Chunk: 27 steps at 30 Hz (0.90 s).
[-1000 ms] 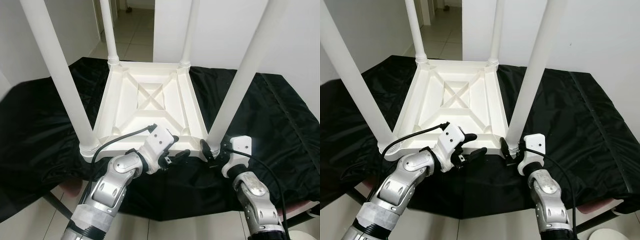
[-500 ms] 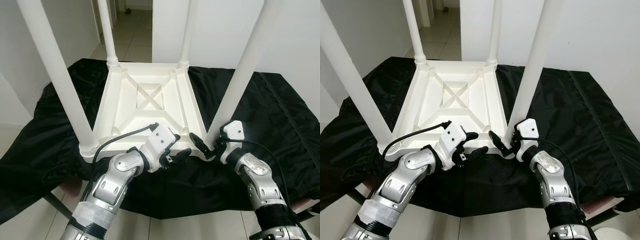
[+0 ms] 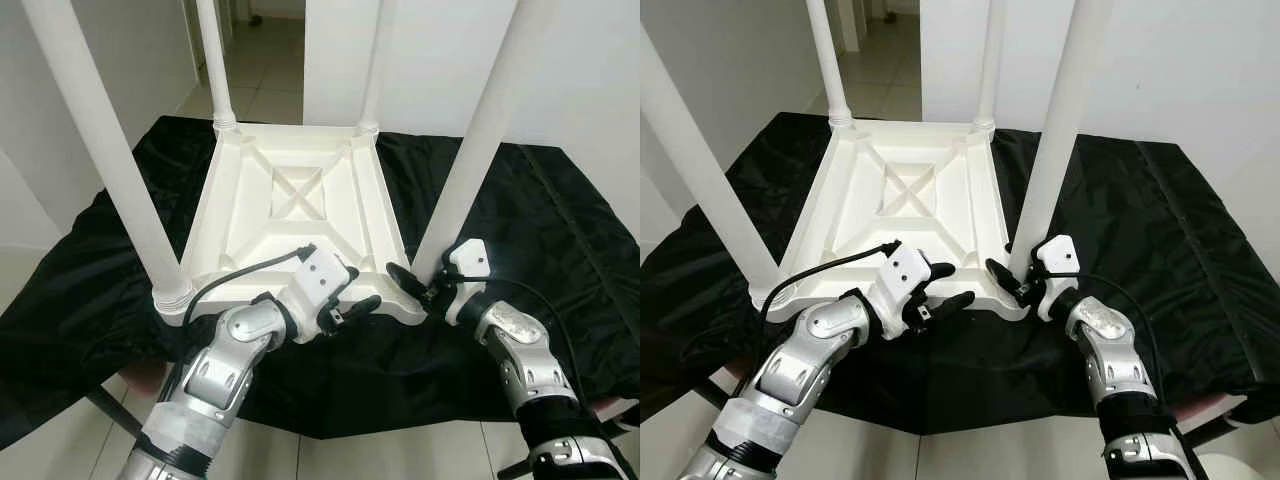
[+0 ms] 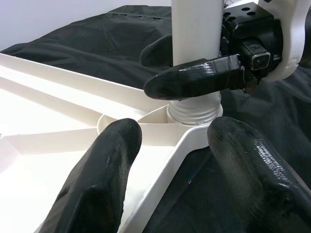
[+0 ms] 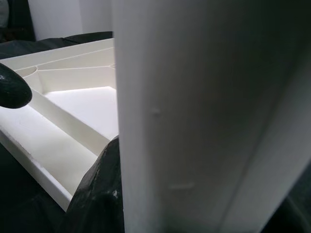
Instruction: Building children table
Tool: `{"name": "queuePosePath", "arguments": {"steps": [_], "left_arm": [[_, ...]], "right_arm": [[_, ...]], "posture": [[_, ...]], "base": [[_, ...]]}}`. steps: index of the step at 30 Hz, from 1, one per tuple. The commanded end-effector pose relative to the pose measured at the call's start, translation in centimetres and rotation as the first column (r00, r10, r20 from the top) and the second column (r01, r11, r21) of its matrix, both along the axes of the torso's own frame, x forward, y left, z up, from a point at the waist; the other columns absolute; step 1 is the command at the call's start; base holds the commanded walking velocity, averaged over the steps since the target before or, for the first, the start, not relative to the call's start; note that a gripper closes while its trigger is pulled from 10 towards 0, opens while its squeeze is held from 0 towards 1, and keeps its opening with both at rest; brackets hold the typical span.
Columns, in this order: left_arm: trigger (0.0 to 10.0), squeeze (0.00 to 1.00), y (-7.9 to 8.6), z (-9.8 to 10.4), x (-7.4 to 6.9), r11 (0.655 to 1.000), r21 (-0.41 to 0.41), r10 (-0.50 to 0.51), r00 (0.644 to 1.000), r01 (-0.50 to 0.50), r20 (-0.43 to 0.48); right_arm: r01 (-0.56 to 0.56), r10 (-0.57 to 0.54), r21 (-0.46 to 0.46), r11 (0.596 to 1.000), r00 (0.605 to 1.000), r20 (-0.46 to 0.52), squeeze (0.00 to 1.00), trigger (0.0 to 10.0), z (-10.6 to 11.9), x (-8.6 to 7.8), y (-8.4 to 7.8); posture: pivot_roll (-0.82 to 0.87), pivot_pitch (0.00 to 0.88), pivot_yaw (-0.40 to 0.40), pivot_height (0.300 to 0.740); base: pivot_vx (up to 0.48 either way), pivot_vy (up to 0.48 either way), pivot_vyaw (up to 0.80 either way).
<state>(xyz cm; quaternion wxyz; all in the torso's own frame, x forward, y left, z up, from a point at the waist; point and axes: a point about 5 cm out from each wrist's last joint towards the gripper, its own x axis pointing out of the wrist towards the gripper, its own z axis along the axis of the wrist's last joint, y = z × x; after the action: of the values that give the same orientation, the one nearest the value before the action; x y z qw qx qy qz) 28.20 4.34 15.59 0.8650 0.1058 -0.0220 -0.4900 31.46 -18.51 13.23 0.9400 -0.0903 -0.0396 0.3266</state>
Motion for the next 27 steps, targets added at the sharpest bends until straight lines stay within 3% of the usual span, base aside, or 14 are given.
{"name": "queuePosePath", "arguments": {"steps": [1,3,4,5,6,7,8,12,14,21,23,24,26,27], "left_arm": [[10.0,0.00,0.3,0.0,0.2,0.999,-0.009,0.034,0.999,-0.034,-0.006],[10.0,0.00,0.2,0.0,0.1,0.999,0.002,0.032,0.999,-0.032,0.004],[10.0,0.00,0.2,0.0,0.1,1.000,0.000,0.031,1.000,-0.031,0.004],[10.0,0.00,0.2,0.0,0.1,1.000,-0.002,0.031,1.000,-0.031,0.002],[10.0,0.00,0.2,0.0,0.2,0.999,-0.004,0.032,0.999,-0.032,0.000],[10.0,0.00,0.2,0.0,0.2,0.999,-0.004,0.032,0.999,-0.032,0.000],[10.0,0.00,0.2,0.0,0.2,0.999,-0.004,0.033,0.999,-0.033,0.001],[10.0,0.00,0.2,0.0,0.2,0.999,-0.005,0.033,0.999,-0.033,0.002],[10.0,0.00,0.2,-0.1,0.2,0.999,-0.005,0.034,0.999,-0.034,0.003],[10.0,0.00,0.2,-0.1,0.2,0.999,-0.004,0.035,0.999,-0.035,0.005],[10.0,0.00,0.3,-0.2,0.3,0.999,-0.005,0.044,0.999,-0.044,0.003],[10.0,0.00,0.3,-0.2,0.3,0.999,-0.005,0.044,0.999,-0.044,0.003],[10.0,0.00,0.4,-0.2,0.3,0.999,-0.007,0.052,0.999,-0.052,0.001],[10.0,0.00,0.4,-0.2,0.3,0.999,-0.007,0.052,0.999,-0.052,0.001]], "right_arm": [[-0.011,0.010,-0.021,1.000,0.998,-0.063,0.00,0.0,-1.6,-0.4,0.2],[0.026,-0.026,0.003,1.000,0.997,-0.072,0.00,0.0,-1.7,-0.4,0.0],[0.056,-0.055,0.015,0.998,0.995,-0.080,0.00,5.0,-1.9,-0.4,0.0],[0.076,-0.074,0.021,0.997,0.994,-0.086,0.00,5.0,-2.0,-0.4,0.0],[0.109,-0.106,0.036,0.993,0.990,-0.088,0.00,10.0,-2.1,-0.4,0.2],[0.109,-0.106,0.036,0.993,0.990,-0.088,0.00,10.0,-2.1,-0.4,0.2],[0.185,-0.179,0.069,0.980,0.981,-0.079,0.00,10.0,-2.2,-0.4,0.5],[0.221,-0.215,0.084,0.972,0.974,-0.072,0.00,10.0,-2.2,-0.4,0.6],[0.353,-0.347,0.161,0.922,0.936,-0.062,0.00,10.0,-1.9,-0.8,2.1],[0.431,-0.423,0.187,0.883,0.902,-0.082,0.00,10.0,-2.0,-1.0,2.9],[0.620,-0.602,0.202,0.758,0.784,-0.149,0.00,10.0,-2.7,-1.5,3.6],[0.620,-0.602,0.202,0.758,0.784,-0.149,0.00,10.0,-2.7,-1.5,3.6],[0.722,-0.692,0.209,0.659,0.691,-0.208,0.00,10.0,-3.1,-1.9,4.3],[0.722,-0.692,0.209,0.659,0.691,-0.208,0.00,10.0,-3.1,-1.9,4.3]], "posture": [[0.04,0.000,0.002,0.740],[0.05,0.000,-0.006,0.740],[0.05,0.000,-0.007,0.740],[0.05,0.000,-0.008,0.740],[0.05,0.000,-0.011,0.740],[0.05,0.000,-0.011,0.740],[0.05,0.000,-0.015,0.740],[0.05,0.000,-0.015,0.740],[0.05,0.000,-0.020,0.740],[0.06,0.000,-0.031,0.740],[0.06,0.000,-0.043,0.740],[0.06,0.000,-0.043,0.740],[0.06,0.000,-0.046,0.740],[0.06,0.000,-0.046,0.740]], "base": [[0.000,0.000,0.00],[0.000,0.000,0.00],[0.000,0.000,0.00],[0.000,0.000,0.00],[0.000,0.000,0.00],[0.000,0.000,0.00],[0.000,0.000,0.00],[0.000,0.000,0.00],[0.000,0.000,0.00],[0.000,0.000,0.00],[0.000,0.000,0.00],[0.000,0.000,0.00],[0.000,0.000,0.00],[0.000,0.000,0.00]]}}
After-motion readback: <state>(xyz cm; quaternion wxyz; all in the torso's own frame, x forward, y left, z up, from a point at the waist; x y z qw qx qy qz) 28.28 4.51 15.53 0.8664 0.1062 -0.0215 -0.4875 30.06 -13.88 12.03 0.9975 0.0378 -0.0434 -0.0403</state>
